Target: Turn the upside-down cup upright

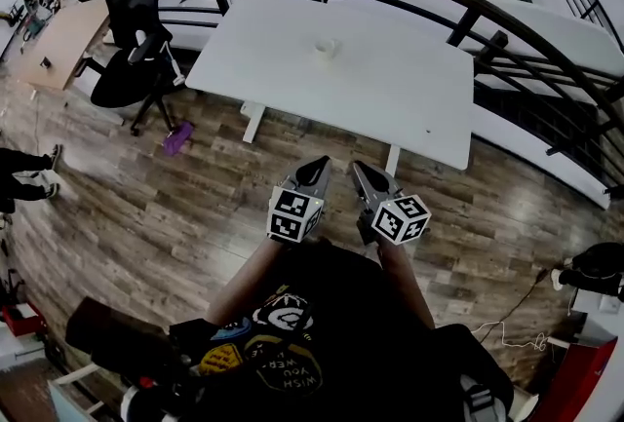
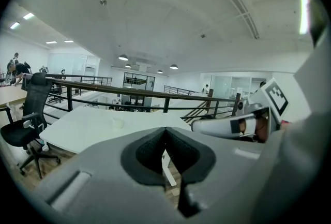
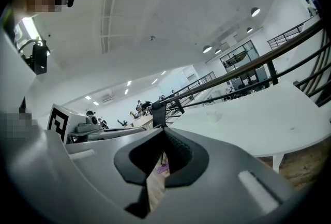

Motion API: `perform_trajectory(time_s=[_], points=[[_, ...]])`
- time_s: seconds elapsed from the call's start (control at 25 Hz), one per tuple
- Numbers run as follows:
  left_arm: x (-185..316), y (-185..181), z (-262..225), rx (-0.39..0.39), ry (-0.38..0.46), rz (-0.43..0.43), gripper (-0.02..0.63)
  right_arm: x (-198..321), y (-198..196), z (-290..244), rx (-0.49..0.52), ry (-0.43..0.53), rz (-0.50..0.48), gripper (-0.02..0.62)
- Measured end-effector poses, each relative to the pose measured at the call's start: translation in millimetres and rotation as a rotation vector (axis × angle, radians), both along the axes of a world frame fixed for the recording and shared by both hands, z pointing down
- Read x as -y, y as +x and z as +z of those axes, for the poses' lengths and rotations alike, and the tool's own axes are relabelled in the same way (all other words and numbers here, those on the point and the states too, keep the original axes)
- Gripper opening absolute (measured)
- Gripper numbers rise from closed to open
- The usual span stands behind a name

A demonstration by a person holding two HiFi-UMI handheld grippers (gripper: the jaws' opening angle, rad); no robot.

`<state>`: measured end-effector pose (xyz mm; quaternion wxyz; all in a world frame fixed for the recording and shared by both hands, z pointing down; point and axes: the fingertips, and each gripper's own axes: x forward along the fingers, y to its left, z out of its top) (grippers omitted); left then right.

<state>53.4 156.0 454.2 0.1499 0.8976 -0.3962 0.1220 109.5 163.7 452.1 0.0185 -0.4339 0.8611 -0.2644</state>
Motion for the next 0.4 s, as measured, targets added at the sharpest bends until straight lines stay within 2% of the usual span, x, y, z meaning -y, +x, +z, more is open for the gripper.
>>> perform_trajectory(time_s=[0.16,0.4], points=[[-6.5,-12.3,-1.5,-0.035,-0.019,-0.011,0.005,-5.9,-15.9,-6.4,-0.037,0.018,-0.011,-0.003],[-16.2,-31.5,-0.4,-0.030,-0.022,-0.026,0.005,-13.5,-21.3,-3.3,-0.055,0.010,0.007,-0.003]])
